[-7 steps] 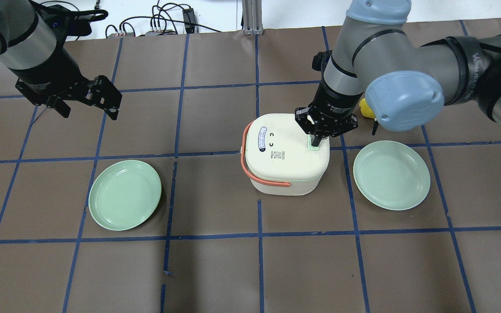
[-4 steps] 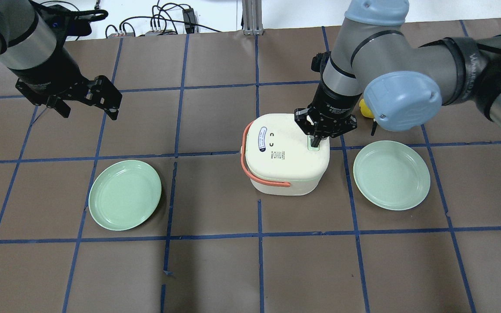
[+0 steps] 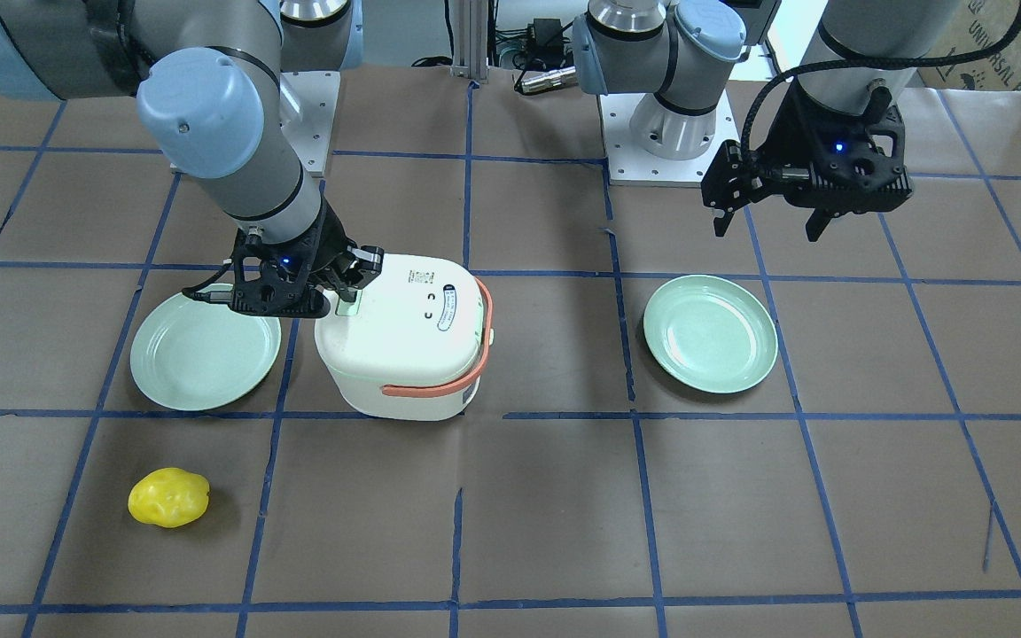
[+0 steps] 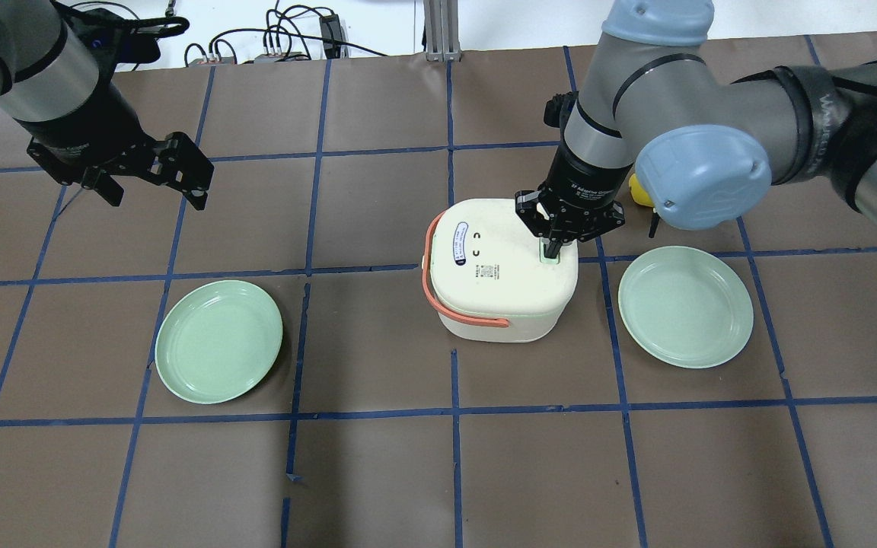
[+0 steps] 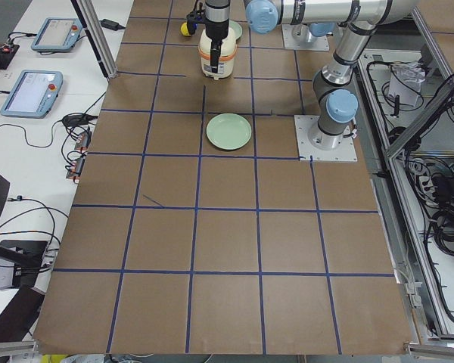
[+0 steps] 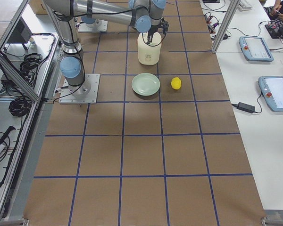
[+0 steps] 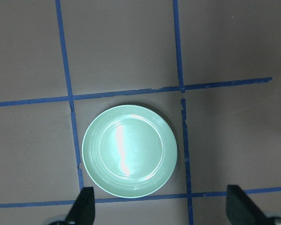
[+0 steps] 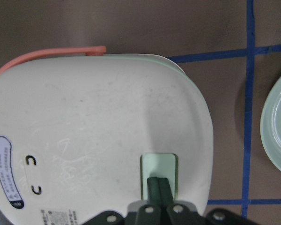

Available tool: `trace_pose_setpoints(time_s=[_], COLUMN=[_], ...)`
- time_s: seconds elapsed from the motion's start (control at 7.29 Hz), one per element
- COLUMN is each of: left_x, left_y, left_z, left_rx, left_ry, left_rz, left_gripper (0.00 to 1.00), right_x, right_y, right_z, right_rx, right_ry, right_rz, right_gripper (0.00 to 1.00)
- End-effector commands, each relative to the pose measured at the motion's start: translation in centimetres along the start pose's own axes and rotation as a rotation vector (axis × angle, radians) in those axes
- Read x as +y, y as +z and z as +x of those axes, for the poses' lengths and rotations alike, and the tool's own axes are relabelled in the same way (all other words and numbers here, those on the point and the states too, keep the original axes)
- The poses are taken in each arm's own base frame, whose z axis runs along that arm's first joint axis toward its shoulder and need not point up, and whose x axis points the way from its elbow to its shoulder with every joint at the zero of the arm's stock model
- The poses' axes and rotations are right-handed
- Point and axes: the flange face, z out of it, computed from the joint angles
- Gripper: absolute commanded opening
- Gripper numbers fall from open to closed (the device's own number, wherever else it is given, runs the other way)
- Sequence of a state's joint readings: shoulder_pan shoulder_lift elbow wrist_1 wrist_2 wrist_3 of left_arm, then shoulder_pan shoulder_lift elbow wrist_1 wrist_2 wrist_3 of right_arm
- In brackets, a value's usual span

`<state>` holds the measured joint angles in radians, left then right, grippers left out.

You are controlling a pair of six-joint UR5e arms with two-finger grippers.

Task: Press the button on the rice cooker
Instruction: 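Lower the right gripper and press down on the green lid button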

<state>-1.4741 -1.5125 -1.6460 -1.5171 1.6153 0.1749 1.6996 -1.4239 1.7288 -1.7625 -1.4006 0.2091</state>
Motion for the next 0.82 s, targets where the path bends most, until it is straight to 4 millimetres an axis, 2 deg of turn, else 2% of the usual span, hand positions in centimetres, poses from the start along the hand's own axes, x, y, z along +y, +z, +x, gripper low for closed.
trace_pose_setpoints(time_s=[0.0,0.14,0.27,0.41,0.55,0.69], left_x=[0.0,0.0,0.0,0.0,0.0,0.0], left_y=[-0.1,0.0,0.0,0.0,0.0,0.0], left_z=[0.0,0.0,0.0,0.0,0.0,0.0], left_rx=[0.0,0.0,0.0,0.0,0.0,0.0], left_ry=[0.001,0.0,0.0,0.0,0.001,0.0], left_rz=[0.001,0.0,0.0,0.0,0.0,0.0], left_gripper=[1.0,1.0,1.0,1.0,1.0,1.0], right_x=[0.0,-0.1,-0.1,-0.3,-0.8,-1.1], right_y=[-0.2,-1.1,-2.3,-4.2,-6.7,-9.3], right_z=[0.0,-0.2,-0.4,-0.6,-0.7,-0.2], right_rx=[0.004,0.002,-0.004,-0.003,0.03,0.064], right_ry=[0.004,0.011,0.011,0.011,0.006,0.007], right_rz=[0.003,0.017,0.039,0.07,0.11,0.112], right_gripper=[0.1,0.21,0.48,0.65,0.8,0.85])
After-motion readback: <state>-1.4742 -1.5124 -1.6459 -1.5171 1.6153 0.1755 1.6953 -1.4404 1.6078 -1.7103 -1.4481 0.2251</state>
